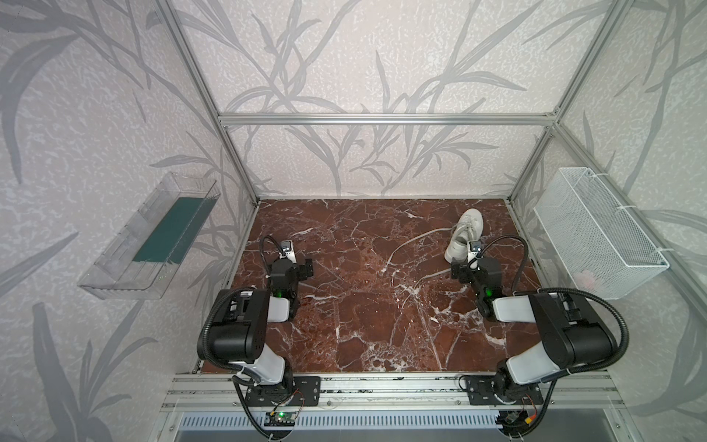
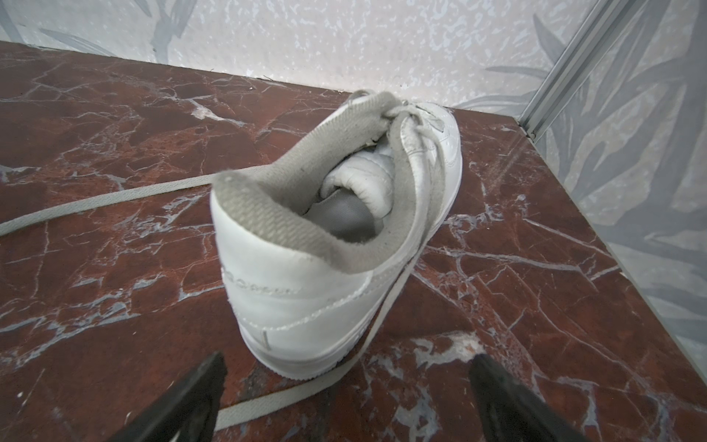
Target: Tie the shoes
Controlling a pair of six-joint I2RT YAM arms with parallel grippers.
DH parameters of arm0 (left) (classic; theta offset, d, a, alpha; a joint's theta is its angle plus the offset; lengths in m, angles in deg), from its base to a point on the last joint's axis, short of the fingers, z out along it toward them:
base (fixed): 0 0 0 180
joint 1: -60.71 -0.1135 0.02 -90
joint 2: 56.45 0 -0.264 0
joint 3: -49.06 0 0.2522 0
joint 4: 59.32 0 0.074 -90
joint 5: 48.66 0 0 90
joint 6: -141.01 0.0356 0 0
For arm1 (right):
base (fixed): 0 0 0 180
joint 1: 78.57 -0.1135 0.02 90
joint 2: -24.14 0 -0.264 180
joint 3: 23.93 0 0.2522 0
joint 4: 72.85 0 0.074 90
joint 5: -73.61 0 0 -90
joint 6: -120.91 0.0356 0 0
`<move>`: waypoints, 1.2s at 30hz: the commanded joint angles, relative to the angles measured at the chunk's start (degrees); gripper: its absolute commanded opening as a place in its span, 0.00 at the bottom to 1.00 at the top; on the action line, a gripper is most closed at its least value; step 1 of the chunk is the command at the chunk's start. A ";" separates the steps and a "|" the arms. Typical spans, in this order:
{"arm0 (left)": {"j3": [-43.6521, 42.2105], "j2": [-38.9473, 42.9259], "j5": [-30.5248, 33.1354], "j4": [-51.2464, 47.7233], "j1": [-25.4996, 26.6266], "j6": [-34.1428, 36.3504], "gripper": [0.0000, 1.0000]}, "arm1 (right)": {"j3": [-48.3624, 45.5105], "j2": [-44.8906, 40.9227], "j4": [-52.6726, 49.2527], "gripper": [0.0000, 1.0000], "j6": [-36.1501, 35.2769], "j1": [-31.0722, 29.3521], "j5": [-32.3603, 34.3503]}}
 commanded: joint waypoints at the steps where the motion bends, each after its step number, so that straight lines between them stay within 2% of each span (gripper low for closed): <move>1: 0.73 0.73 -0.10 0.00 -0.26 -1.07 0.99 | 1.18 -0.66 0.17 0.99 -0.07 0.67 -1.67; 5: 0.70 0.71 0.06 -0.05 -0.28 -0.98 0.99 | 1.18 -0.68 0.16 0.99 -0.03 0.78 -1.85; 9: 2.42 4.30 4.90 -6.08 -0.16 -2.36 0.99 | 1.01 -1.45 2.21 0.99 -0.58 0.78 -1.76; 11: 4.85 7.45 7.11 -13.30 0.06 -2.69 0.99 | 3.13 -5.91 -5.30 0.99 -0.23 0.69 -1.31; 13: 7.02 11.07 7.78 -19.56 0.38 -2.42 0.99 | 8.23 -11.69 -21.85 0.99 0.51 0.69 -1.82; 16: 9.96 15.29 8.71 -26.71 0.65 -5.95 0.99 | 13.36 -17.74 -36.25 0.99 4.53 0.54 -0.10; 21: 17.76 16.61 1.05 -41.37 2.07 -13.68 0.95 | 21.32 -22.83 -52.18 0.99 11.23 -0.11 0.70; 25: 21.82 14.57 -0.26 -46.62 7.17 -15.69 0.93 | 32.25 -18.93 -67.93 0.99 14.72 -0.68 -2.69; 29: 22.08 12.63 -3.00 -44.45 12.88 -19.38 0.93 | 44.19 -11.29 -80.58 0.99 15.39 -2.28 -3.21; 34: 22.79 9.07 -6.25 -41.65 19.40 -20.61 0.92 | 50.61 -4.53 -82.32 0.98 16.23 -2.56 -5.51; 36: 23.01 8.24 -6.37 -40.87 21.30 -20.15 0.92 | 52.53 -1.87 -82.46 0.88 16.17 -2.56 -6.52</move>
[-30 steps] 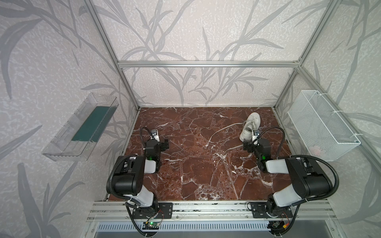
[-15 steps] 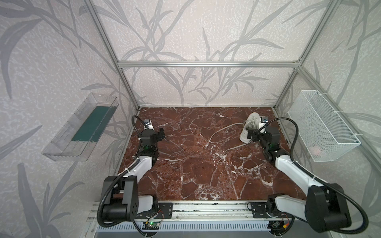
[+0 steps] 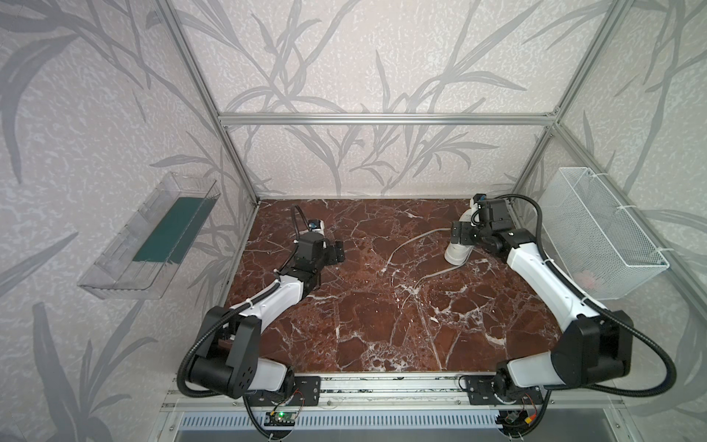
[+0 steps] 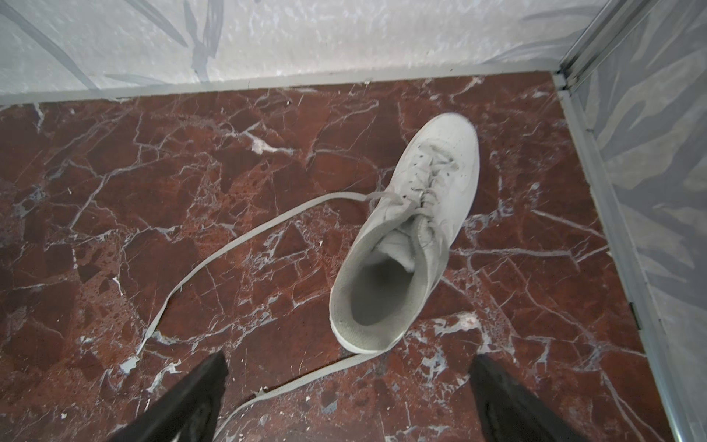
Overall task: Tie the shoes
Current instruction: 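Reach the right gripper to the white sneaker and grasp its heel collar, then lift the sneaker with the right gripper and carry it toward the table center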
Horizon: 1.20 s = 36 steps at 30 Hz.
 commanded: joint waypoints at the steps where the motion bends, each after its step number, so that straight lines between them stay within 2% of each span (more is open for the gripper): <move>1: 1.82 -1.17 -1.90 1.27 2.61 -2.08 0.92 | 3.73 3.82 -5.25 0.84 0.95 0.04 -2.39; 4: 2.19 -1.99 -2.38 1.43 3.44 -2.24 0.92 | 6.93 7.97 -5.94 0.73 0.81 0.05 -2.23; 11: 3.62 -2.18 -1.39 -1.17 3.81 -0.49 0.92 | 17.63 18.78 -13.78 0.64 -0.52 0.31 1.54; 18: 4.58 -2.53 -0.79 -2.62 3.89 0.59 0.92 | 26.88 27.42 -20.65 0.57 -0.16 1.14 0.66; 24: 4.98 -2.79 -0.85 -3.33 3.88 0.33 0.92 | 29.37 31.18 -22.16 0.52 2.52 1.87 0.04; 30: 5.17 -2.87 -0.60 -3.98 3.87 1.02 0.92 | 29.49 33.09 -21.79 0.45 4.54 2.24 -4.65; 36: 5.18 -2.63 -0.03 -4.45 3.91 1.38 0.92 | 31.10 35.25 -22.33 0.22 4.37 2.24 -11.49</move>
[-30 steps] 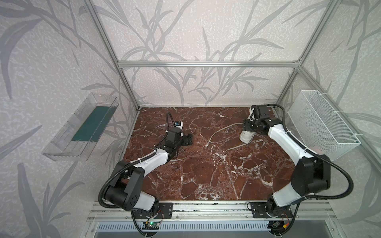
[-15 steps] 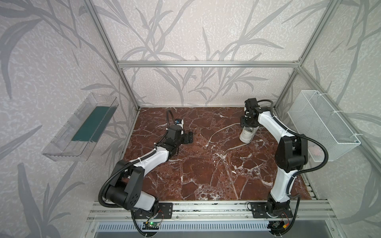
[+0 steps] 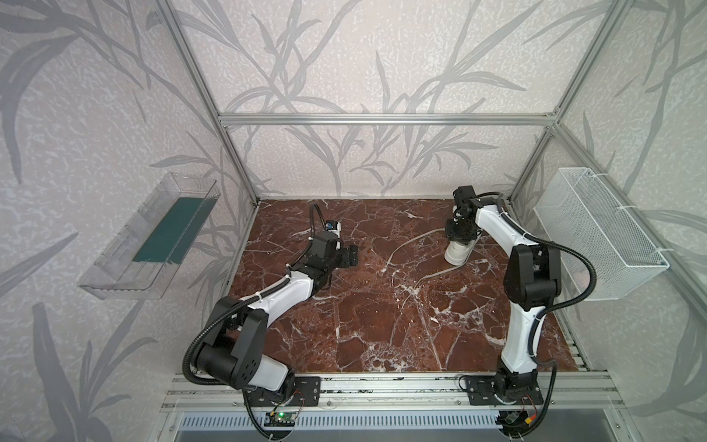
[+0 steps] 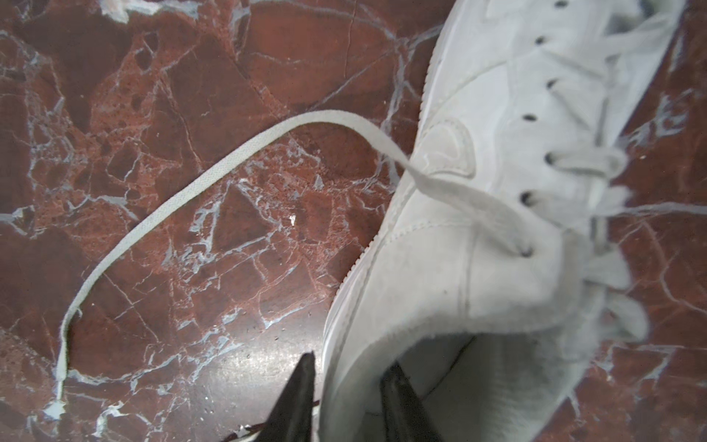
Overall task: Tie the shoes
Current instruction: 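Lift the sneaker with the right gripper and carry it toward the table center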
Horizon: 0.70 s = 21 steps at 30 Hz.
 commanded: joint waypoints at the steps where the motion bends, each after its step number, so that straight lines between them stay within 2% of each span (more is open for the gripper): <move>1: 1.34 -0.10 1.53 -0.99 0.23 0.31 0.92 | 2.39 1.57 -2.09 0.18 0.40 0.23 -6.37; 6: 1.12 0.42 2.56 -1.74 0.19 0.59 0.92 | 3.14 1.63 -2.41 0.02 -0.65 -0.33 -10.52; 14: 0.95 1.08 3.22 -1.76 0.20 0.84 0.92 | 1.06 -0.79 -1.31 0.01 0.75 -4.41 -16.80; 21: 0.68 1.96 3.63 -2.04 0.19 1.06 0.92 | 0.32 -0.24 -1.60 0.00 1.91 -13.17 -19.47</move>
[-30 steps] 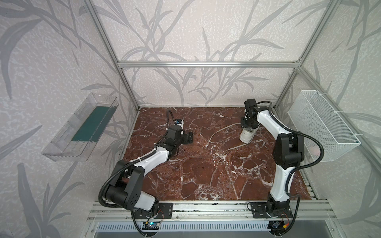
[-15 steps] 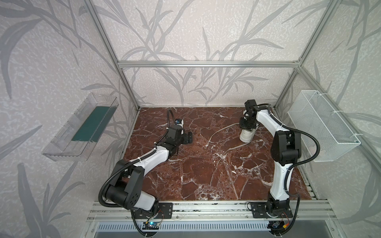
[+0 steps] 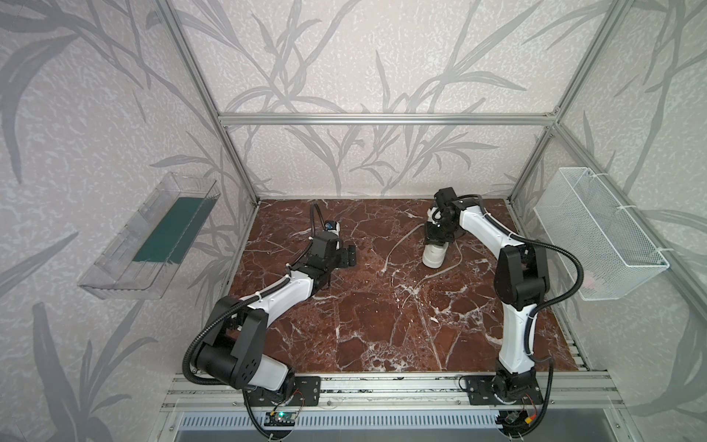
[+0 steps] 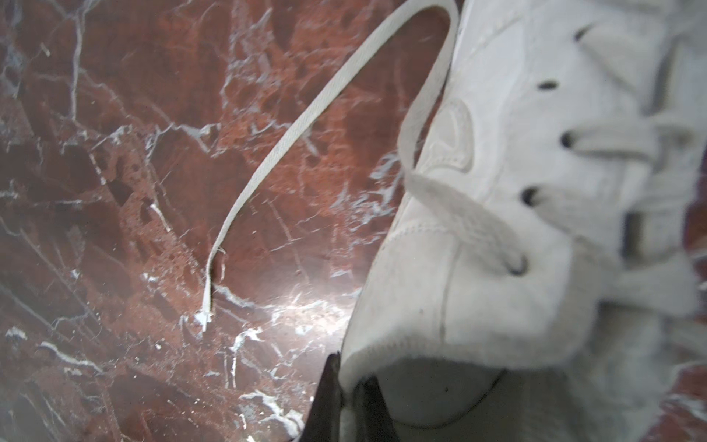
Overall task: Tie the shoes
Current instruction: 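Lift the sneaker with the right gripper and carry it toward the table center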
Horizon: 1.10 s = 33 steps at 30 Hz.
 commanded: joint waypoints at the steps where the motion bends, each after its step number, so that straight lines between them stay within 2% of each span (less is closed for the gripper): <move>1: 0.60 2.09 1.47 -1.04 0.14 0.36 0.93 | -1.08 -1.29 -1.17 0.00 1.54 -5.27 -5.93; 7: 0.07 3.86 2.17 -2.34 0.11 1.60 0.93 | -3.06 -2.85 -0.33 0.00 5.89 -11.47 -6.99; 17: -1.86 6.26 3.29 -4.18 -0.14 1.96 0.94 | -14.39 -9.02 7.66 0.00 16.31 -18.83 -8.18; 28: -1.87 6.47 2.57 -5.54 -0.29 1.74 0.94 | -17.73 -12.17 9.99 0.01 22.17 -22.73 -7.00; 30: -1.83 6.26 2.49 -5.73 -0.23 1.70 0.94 | -18.16 -12.38 10.07 0.02 22.67 -23.17 -6.91; 33: -1.87 5.99 2.27 -5.84 -0.25 1.70 0.94 | -18.06 -12.39 10.05 0.12 22.66 -23.38 -6.87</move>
